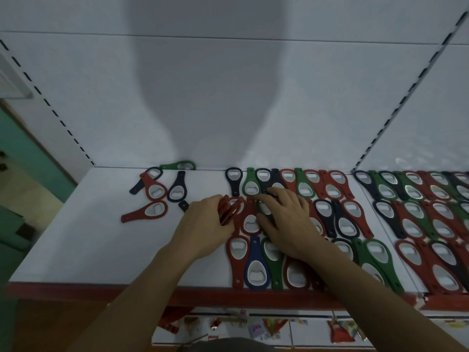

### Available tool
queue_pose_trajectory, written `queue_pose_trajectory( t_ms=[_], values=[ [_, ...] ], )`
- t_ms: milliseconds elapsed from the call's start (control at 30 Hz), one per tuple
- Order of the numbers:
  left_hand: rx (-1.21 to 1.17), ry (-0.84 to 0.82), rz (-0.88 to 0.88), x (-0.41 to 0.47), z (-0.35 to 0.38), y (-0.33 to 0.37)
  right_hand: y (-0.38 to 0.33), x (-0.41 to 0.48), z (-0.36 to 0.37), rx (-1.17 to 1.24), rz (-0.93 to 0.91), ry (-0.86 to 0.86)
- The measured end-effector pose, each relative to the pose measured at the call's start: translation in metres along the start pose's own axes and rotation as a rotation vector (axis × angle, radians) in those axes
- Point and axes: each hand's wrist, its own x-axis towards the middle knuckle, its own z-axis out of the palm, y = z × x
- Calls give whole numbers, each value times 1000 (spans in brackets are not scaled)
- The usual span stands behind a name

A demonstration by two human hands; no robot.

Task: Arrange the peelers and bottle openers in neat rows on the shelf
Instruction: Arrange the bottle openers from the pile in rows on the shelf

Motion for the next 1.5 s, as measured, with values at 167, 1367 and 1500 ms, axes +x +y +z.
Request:
queue_pose_trajectory(
  t_ms=[167, 1367, 1500],
  values=[
    [-69, -15, -80, 6, -4, -2, 1, -1, 0, 14, -3, -1],
    [-1414, -315, -421, 72, -26, 4, -49, 73, -34, 755, -87, 49],
    [-1373, -295, -441, 69, -34, -4, -53, 85, -27, 920, -52, 26]
  ],
)
